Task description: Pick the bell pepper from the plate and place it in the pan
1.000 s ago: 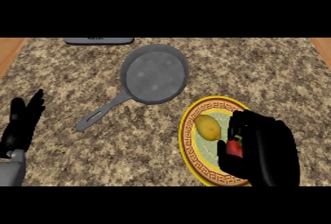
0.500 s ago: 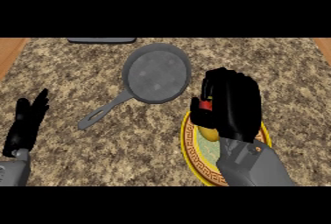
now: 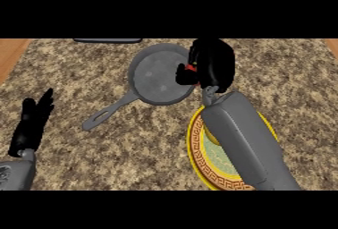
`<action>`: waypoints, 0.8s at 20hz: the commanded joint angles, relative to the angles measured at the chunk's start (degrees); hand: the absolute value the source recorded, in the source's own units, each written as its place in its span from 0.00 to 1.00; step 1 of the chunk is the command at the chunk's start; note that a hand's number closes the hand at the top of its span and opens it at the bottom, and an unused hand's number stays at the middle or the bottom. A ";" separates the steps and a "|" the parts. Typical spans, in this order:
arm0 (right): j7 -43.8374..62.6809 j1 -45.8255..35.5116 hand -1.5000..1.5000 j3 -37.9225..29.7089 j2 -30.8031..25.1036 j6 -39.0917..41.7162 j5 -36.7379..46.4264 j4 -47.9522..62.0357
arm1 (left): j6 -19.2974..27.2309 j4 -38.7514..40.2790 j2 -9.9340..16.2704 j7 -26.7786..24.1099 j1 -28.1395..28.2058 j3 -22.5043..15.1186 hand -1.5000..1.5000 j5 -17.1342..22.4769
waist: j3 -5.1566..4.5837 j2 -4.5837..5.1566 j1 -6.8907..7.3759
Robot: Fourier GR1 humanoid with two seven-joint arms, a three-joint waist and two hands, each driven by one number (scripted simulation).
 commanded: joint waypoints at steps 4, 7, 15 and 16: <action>-4.08 -12.70 1.00 -1.04 0.03 -11.74 -8.62 25.78 | -0.46 -1.85 -0.73 1.33 -0.04 -1.12 0.50 -1.06 | 0.01 0.27 1.26; -10.45 -11.42 1.00 -1.35 0.03 -15.51 -12.83 31.69 | 1.59 -4.92 -2.67 3.54 0.69 -2.91 0.50 -2.72 | 0.06 0.17 1.13; -22.90 -13.82 1.00 -6.88 0.03 -21.96 -24.39 42.24 | -1.93 -1.69 -1.79 1.13 -3.14 -2.05 0.50 -0.71 | 0.12 1.82 4.82; -24.60 -12.95 1.00 -7.09 0.03 -22.64 -25.45 43.03 | -1.46 -1.38 -2.00 1.27 -4.21 -2.57 0.50 -1.49 | 0.16 2.30 5.50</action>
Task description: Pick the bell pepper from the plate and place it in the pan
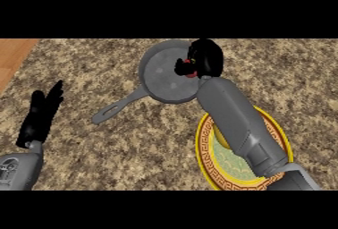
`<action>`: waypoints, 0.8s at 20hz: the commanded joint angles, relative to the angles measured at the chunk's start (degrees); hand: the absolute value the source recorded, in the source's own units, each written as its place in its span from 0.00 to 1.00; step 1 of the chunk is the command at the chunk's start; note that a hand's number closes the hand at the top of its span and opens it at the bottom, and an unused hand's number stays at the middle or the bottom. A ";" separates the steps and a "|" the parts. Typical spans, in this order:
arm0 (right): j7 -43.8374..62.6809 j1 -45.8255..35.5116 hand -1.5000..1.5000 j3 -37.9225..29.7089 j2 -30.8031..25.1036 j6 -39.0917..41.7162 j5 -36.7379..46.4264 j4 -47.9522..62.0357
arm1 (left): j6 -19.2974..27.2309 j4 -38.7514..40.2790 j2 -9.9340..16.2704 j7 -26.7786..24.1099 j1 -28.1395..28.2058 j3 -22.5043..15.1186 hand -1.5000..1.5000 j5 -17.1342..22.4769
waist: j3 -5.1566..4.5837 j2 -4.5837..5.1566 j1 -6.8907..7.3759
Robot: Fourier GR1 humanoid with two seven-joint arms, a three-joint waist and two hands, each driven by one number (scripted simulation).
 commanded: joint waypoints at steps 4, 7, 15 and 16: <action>-7.49 -1.79 0.00 -3.12 0.01 -1.52 -10.98 6.83 | -0.16 0.52 -1.25 0.18 -2.36 -1.64 0.50 -0.99 | 0.05 0.89 2.89; -10.87 -2.84 0.00 -3.17 0.01 -2.55 -12.67 8.62 | -0.79 0.11 -1.01 1.75 -4.34 -1.58 0.50 -0.58 | 0.08 0.97 3.18; -20.64 -3.86 0.00 -6.50 0.01 -10.13 -19.73 8.17 | -1.12 1.67 -0.84 -0.07 -2.92 -1.12 0.50 -0.66 | 0.05 0.68 3.17; -23.86 -1.78 0.00 -6.35 0.01 -11.78 -20.49 8.07 | -0.73 1.03 -1.24 1.15 -4.31 -1.51 0.50 -0.90 | 0.12 0.81 3.18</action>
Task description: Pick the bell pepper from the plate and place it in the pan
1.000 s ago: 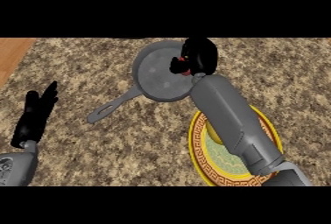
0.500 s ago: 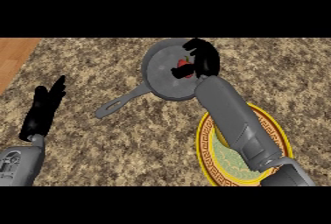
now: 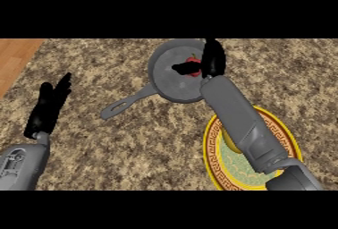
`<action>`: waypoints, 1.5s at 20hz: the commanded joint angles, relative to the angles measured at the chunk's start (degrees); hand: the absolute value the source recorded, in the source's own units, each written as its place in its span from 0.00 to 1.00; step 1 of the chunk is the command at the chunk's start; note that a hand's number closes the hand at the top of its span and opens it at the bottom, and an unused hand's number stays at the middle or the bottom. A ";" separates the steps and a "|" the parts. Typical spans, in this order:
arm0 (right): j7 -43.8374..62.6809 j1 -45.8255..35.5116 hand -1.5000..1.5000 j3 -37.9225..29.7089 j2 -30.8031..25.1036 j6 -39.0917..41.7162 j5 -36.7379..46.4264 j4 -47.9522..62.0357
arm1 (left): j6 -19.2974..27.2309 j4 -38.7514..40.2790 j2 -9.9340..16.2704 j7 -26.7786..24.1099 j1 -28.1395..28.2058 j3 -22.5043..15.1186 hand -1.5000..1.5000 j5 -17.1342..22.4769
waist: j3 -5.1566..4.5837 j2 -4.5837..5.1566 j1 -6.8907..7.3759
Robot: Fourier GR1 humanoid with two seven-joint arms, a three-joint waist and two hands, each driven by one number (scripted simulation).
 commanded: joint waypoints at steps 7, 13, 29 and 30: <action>-8.62 -3.25 0.00 -5.73 0.00 -10.66 -8.82 1.76 | 0.40 -0.73 -0.01 1.17 1.46 0.47 0.50 -0.13 | -0.05 -1.04 -1.75; -13.01 -0.26 0.00 -8.50 -0.58 -11.83 -10.17 2.07 | 0.70 -2.08 2.76 0.07 6.59 4.64 0.50 1.01 | -0.13 -2.56 -6.93; -4.84 34.78 0.00 -0.07 -14.02 9.15 -12.29 -41.16 | 0.77 -2.96 2.21 -0.86 11.68 7.12 0.50 1.03 | -0.23 -3.98 -11.80; -0.21 35.78 0.00 0.41 -14.81 8.94 -12.26 -46.58 | 0.54 -0.40 1.97 -2.49 11.06 7.58 0.50 1.17 | -0.27 -3.85 -11.72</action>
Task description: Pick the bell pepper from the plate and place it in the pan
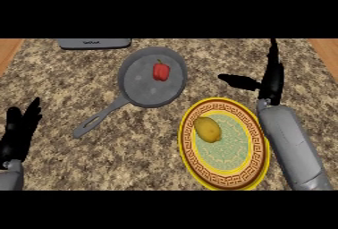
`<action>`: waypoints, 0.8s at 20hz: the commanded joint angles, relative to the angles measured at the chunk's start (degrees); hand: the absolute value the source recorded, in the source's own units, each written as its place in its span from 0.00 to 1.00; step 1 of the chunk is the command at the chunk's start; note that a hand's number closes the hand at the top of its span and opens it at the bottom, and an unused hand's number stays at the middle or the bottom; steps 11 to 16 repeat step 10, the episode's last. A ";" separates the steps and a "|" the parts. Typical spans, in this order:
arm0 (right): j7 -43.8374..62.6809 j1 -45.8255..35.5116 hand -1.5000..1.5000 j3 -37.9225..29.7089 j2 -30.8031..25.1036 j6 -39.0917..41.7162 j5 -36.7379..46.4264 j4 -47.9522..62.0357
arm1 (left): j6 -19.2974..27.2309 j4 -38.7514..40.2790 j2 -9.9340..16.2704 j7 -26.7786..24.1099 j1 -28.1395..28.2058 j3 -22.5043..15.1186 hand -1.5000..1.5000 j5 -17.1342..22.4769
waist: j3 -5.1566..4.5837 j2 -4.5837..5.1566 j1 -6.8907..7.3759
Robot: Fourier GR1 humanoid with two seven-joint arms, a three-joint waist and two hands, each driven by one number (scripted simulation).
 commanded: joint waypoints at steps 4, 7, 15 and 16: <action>10.35 17.62 0.00 1.48 -9.95 7.79 -0.90 -26.40 | -0.24 -2.09 -0.60 1.45 -0.28 -0.14 0.50 -0.40 | 0.01 0.38 0.74; 9.17 26.07 0.00 -0.63 -12.64 11.30 -3.83 -35.10 | 0.90 -1.40 -2.43 0.55 -0.04 -1.13 0.50 -1.62 | 0.03 0.49 0.76; 14.87 29.34 0.00 -1.89 -13.63 10.93 -2.09 -43.21 | -1.66 3.33 -0.33 -1.18 -3.79 0.73 0.50 -1.23 | 0.01 0.69 1.24; 14.87 29.34 0.00 -1.89 -13.63 10.93 -2.09 -43.21 | -1.66 3.33 -0.33 -1.18 -3.79 0.73 0.50 -1.23 | 0.01 0.69 1.24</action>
